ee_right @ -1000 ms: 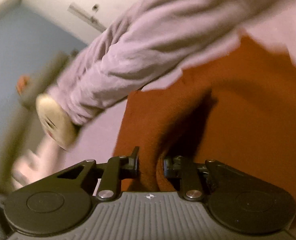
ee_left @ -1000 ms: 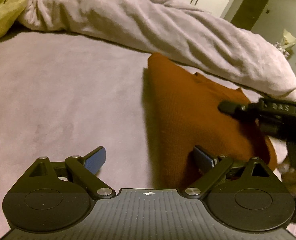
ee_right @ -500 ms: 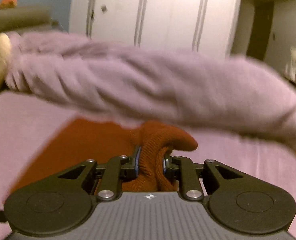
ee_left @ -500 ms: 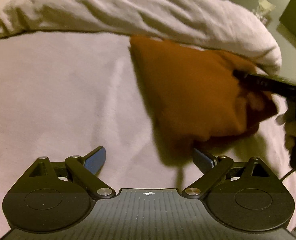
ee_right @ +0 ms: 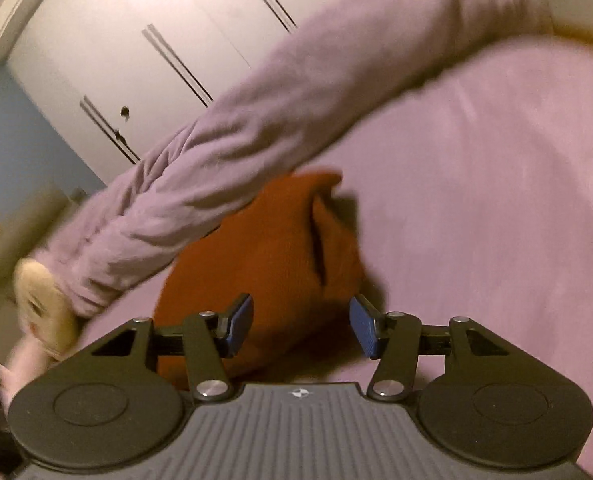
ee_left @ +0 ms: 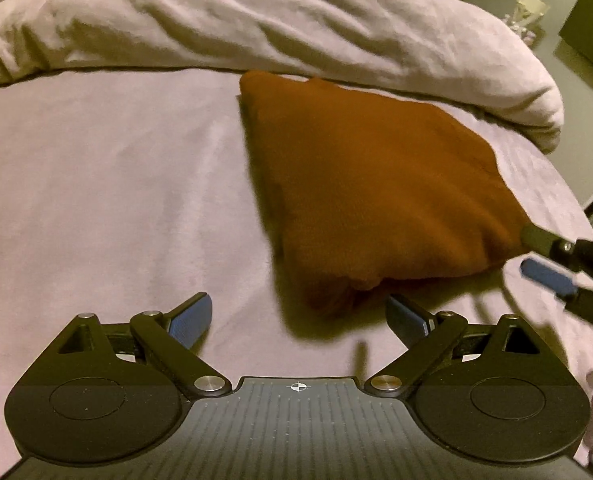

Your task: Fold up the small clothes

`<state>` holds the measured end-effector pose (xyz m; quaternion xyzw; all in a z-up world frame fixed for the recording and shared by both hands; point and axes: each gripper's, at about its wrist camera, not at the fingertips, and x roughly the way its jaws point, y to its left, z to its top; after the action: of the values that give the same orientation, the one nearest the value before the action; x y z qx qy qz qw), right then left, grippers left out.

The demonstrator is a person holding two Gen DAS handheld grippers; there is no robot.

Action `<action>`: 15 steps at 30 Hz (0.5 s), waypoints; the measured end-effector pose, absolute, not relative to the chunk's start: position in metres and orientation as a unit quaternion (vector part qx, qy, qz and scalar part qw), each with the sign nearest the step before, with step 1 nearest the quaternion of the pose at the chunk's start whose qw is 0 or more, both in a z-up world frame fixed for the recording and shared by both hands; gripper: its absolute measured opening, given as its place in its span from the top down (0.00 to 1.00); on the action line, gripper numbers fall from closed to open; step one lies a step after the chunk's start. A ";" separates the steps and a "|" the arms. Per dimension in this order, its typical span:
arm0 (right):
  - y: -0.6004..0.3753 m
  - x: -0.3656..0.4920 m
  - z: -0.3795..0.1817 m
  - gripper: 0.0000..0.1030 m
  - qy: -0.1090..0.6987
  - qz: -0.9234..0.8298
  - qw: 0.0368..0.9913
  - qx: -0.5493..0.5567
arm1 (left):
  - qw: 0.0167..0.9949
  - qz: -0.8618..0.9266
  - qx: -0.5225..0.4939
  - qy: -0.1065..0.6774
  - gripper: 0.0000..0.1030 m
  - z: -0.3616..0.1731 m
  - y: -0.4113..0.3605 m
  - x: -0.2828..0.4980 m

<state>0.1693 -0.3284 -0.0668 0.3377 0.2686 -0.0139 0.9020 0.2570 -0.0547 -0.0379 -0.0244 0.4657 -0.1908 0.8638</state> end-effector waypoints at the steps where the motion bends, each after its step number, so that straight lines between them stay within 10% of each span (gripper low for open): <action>1: -0.329 0.173 -0.074 0.49 0.271 -0.010 0.894 0.358 | 0.865 -0.179 -0.021 0.469 0.06 -0.041 -0.058 0.259; 15: -0.323 0.201 -0.085 0.83 0.262 -0.013 0.886 0.382 | 0.881 -0.102 -0.003 0.462 0.04 -0.050 -0.072 0.278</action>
<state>0.2006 -0.3229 -0.0848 0.3820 0.2620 -0.0125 0.8862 0.2783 -0.0725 -0.0500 -0.0028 0.4616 -0.1015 0.8813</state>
